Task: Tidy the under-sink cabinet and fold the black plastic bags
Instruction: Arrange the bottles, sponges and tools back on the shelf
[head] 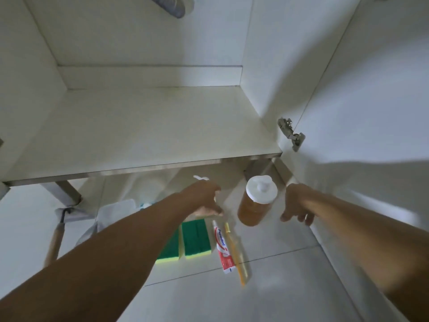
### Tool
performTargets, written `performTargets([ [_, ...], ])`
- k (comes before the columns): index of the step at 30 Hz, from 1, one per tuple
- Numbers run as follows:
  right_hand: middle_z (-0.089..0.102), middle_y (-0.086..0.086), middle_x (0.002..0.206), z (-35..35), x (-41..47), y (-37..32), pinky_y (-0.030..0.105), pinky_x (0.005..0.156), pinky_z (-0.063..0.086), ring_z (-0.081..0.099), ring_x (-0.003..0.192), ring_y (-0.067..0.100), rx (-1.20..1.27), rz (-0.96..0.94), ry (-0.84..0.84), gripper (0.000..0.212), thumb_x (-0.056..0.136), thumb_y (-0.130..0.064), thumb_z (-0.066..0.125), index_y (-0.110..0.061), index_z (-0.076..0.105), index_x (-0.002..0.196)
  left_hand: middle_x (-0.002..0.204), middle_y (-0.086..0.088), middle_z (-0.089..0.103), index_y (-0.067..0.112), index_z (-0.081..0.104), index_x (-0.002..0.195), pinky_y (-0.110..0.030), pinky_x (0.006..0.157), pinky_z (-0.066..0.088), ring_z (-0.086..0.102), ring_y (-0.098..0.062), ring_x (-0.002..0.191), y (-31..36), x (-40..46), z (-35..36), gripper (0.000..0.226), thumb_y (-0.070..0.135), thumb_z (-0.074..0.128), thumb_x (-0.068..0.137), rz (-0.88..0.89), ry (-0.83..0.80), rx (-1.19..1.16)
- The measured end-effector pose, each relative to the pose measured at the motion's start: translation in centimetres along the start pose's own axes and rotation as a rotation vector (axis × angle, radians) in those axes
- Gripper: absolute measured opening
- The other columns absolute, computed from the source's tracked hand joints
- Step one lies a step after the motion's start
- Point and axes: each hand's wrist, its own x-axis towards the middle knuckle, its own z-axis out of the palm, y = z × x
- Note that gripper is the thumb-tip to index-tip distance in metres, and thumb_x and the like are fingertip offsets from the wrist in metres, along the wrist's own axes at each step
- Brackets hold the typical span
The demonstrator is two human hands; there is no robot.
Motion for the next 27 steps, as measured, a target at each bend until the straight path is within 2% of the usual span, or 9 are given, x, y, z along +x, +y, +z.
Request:
performTargets([
  [4, 0.058, 0.006, 0.103, 0.9, 0.5, 0.2, 0.04, 0.07, 0.062, 0.068, 0.084, 0.028, 0.179, -0.119, 0.12, 0.051, 0.079, -0.018, 0.079, -0.018, 0.054, 0.123, 0.137, 0.003, 0.055, 0.019, 0.033, 0.147, -0.053, 0.114, 0.025, 0.048, -0.022, 0.128, 2.1, 4.0, 0.8, 0.084, 0.041, 0.075, 0.079, -0.002, -0.011, 0.016],
  [7, 0.061, 0.006, 0.11, 1.5, 2.4, 0.3, 0.033, 0.061, 0.057, 0.062, 0.081, 0.025, 0.309, -0.257, 0.166, 0.072, 0.073, -0.01, 0.082, -0.018, 0.048, 0.136, 0.133, -0.004, 0.057, 0.015, 0.039, 0.143, -0.039, 0.102, 0.044, 0.054, -0.024, 0.119, 3.3, 6.8, 2.2, 0.079, 0.033, 0.079, 0.077, 0.008, -0.01, -0.031],
  [9, 0.059, 0.002, 0.112, 1.6, 3.7, 0.4, 0.021, 0.056, 0.044, 0.055, 0.082, 0.02, 0.338, -0.344, 0.187, 0.076, 0.071, -0.007, 0.083, -0.018, 0.046, 0.137, 0.136, -0.009, 0.053, 0.013, 0.039, 0.143, -0.035, 0.097, 0.045, 0.052, -0.027, 0.121, 4.1, 7.8, 3.1, 0.079, 0.028, 0.079, 0.077, 0.037, -0.006, -0.097],
  [12, 0.054, -0.007, 0.114, 1.5, 4.8, 0.5, 0.017, 0.065, 0.041, 0.051, 0.096, 0.013, 0.377, -0.424, 0.204, 0.065, 0.077, -0.01, 0.079, -0.02, 0.049, 0.134, 0.13, -0.008, 0.059, 0.013, 0.051, 0.135, -0.034, 0.094, 0.046, 0.056, -0.027, 0.115, 4.8, 8.7, 4.0, 0.069, 0.02, 0.081, 0.074, 0.091, 0.021, -0.202],
  [17, 0.057, -0.008, 0.123, 1.6, 6.1, 0.6, 0.03, 0.088, 0.047, 0.054, 0.111, 0.016, 0.335, -0.441, 0.211, 0.077, 0.067, -0.021, 0.087, -0.026, 0.047, 0.133, 0.109, -0.007, 0.069, 0.011, 0.066, 0.115, -0.038, 0.087, 0.053, 0.064, -0.025, 0.1, 4.8, 10.1, 4.7, 0.059, 0.013, 0.088, 0.061, 0.112, 0.097, -0.357],
  [19, 0.061, -0.009, 0.125, 1.4, 6.1, 0.4, 0.032, 0.088, 0.051, 0.059, 0.112, 0.017, 0.316, -0.448, 0.232, 0.077, 0.064, -0.028, 0.089, -0.03, 0.05, 0.13, 0.102, -0.006, 0.07, 0.01, 0.068, 0.11, -0.04, 0.084, 0.054, 0.066, -0.024, 0.094, 4.7, 10.2, 4.8, 0.054, 0.011, 0.087, 0.059, 0.129, 0.128, -0.397],
  [23, 0.063, -0.008, 0.119, -0.4, 4.9, -0.3, 0.036, 0.089, 0.053, 0.061, 0.107, 0.017, 0.29, -0.446, 0.267, 0.084, 0.052, -0.037, 0.092, -0.03, 0.053, 0.126, 0.109, -0.004, 0.07, 0.013, 0.065, 0.119, -0.042, 0.09, 0.053, 0.066, -0.023, 0.099, 4.8, 9.4, 3.4, 0.06, 0.016, 0.086, 0.062, 0.129, 0.146, -0.461],
  [25, 0.064, -0.009, 0.115, -2.1, 4.0, -0.6, 0.038, 0.086, 0.055, 0.062, 0.105, 0.017, 0.301, -0.451, 0.27, 0.091, 0.041, -0.042, 0.091, -0.029, 0.054, 0.123, 0.105, -0.002, 0.072, 0.015, 0.067, 0.114, -0.045, 0.09, 0.053, 0.067, -0.023, 0.098, 5.1, 8.5, 1.2, 0.063, 0.024, 0.085, 0.054, 0.15, 0.136, -0.522],
  [27, 0.062, -0.007, 0.115, -4.5, 2.1, -1.2, 0.04, 0.084, 0.057, 0.062, 0.102, 0.017, 0.286, -0.469, 0.287, 0.087, 0.047, -0.035, 0.093, -0.024, 0.055, 0.124, 0.101, 0.0, 0.073, 0.018, 0.069, 0.107, -0.046, 0.088, 0.054, 0.068, -0.023, 0.098, 5.3, 7.3, -1.6, 0.066, 0.035, 0.08, 0.044, 0.181, 0.169, -0.571],
])
